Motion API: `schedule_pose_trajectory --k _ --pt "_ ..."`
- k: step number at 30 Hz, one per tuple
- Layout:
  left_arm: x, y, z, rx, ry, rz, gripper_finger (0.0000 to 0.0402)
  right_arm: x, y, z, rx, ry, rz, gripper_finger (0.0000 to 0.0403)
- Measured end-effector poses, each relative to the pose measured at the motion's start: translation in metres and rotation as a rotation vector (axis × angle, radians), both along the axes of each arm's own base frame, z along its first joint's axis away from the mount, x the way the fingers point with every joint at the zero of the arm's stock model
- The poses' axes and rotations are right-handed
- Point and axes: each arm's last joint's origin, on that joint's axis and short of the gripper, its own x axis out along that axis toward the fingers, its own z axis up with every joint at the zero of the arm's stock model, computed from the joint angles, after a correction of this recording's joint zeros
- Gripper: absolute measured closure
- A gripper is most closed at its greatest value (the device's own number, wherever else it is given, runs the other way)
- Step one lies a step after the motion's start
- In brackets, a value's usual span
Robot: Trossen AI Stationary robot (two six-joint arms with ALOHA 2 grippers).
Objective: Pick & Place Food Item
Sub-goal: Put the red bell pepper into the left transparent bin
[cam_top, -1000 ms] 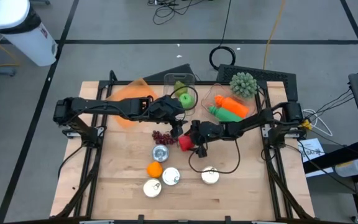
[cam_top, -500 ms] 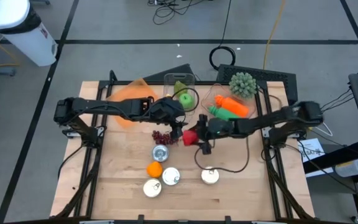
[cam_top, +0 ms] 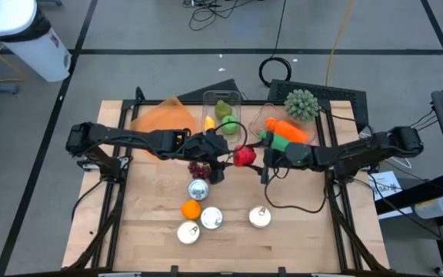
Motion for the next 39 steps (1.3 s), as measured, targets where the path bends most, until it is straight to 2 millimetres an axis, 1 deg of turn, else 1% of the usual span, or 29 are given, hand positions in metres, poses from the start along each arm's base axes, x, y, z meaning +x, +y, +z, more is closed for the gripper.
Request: schedule_pose_trajectory --k 4,7,14,17,23,27,30,31,34,39 --pt "-0.0013 0.0017 -0.0063 0.014 0.020 0.062 0.0190 0.0005 0.0053 0.0049 -0.028 -0.051 0.024 0.0126" --pt "-0.0013 0.0020 -0.0070 0.015 0.019 0.063 0.0190 0.0006 0.0082 0.0082 -0.043 -0.082 0.038 0.0126" --pt "-0.0002 0.0016 -0.0059 0.025 0.004 0.052 0.0194 0.0005 0.0099 0.0088 -0.050 -0.087 0.045 0.0125" --pt "0.0016 0.0009 -0.0039 0.024 -0.020 0.012 0.0216 0.0008 0.0099 0.0085 -0.049 -0.086 0.045 0.0125" --pt "0.0013 0.0001 -0.0044 0.009 -0.015 -0.017 0.0281 0.0011 0.0102 0.0076 -0.049 -0.081 0.049 0.0125" --pt "0.0017 -0.0006 -0.0039 0.003 -0.022 -0.028 0.0328 0.0013 0.0098 0.0085 -0.048 -0.089 0.044 0.0124" --pt "0.0021 -0.0013 -0.0034 -0.009 -0.028 -0.046 0.0372 0.0013 0.0102 0.0087 -0.047 -0.091 0.048 0.0124" --pt "0.0023 -0.0013 -0.0033 -0.007 -0.030 -0.048 0.0378 0.0013 0.0101 0.0087 -0.046 -0.091 0.048 0.0124" --pt "0.0027 -0.0015 -0.0026 -0.006 -0.038 -0.047 0.0378 0.0012 0.0099 0.0089 -0.045 -0.092 0.045 0.0117" --pt "0.0027 -0.0025 -0.0018 0.013 -0.045 -0.025 0.0378 0.0012 0.0100 0.0084 -0.052 -0.087 0.048 0.0091"
